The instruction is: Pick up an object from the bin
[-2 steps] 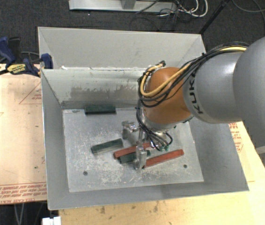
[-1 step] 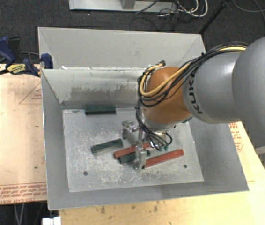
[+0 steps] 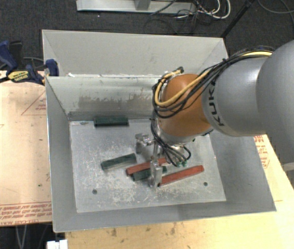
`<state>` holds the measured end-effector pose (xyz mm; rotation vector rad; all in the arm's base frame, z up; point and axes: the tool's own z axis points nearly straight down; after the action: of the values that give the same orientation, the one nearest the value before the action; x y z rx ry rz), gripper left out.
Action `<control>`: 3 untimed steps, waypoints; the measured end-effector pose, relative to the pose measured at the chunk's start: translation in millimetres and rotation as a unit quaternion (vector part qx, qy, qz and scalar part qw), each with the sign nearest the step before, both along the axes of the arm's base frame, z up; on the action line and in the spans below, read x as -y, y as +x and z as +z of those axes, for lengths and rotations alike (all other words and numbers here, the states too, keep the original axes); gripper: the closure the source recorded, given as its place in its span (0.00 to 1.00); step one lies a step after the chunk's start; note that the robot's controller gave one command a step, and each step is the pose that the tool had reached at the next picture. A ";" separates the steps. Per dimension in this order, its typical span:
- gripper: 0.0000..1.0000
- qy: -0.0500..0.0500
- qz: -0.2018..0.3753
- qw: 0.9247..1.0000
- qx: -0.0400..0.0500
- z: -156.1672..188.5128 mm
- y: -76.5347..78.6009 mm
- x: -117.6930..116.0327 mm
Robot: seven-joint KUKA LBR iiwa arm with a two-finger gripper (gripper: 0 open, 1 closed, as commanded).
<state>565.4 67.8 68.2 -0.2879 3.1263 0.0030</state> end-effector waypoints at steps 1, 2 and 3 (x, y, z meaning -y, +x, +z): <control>0.00 0.000 -0.001 1.000 0.000 0.2 0.5 -0.4; 1.00 0.000 -0.001 1.000 0.000 0.2 0.6 -0.4; 1.00 0.000 -0.002 1.000 0.001 28.2 1.6 -0.6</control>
Offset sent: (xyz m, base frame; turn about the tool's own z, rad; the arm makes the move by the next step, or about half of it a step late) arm 0.0000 0.0000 0.0000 0.0000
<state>567.0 68.5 96.4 -0.2805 3.1242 0.0027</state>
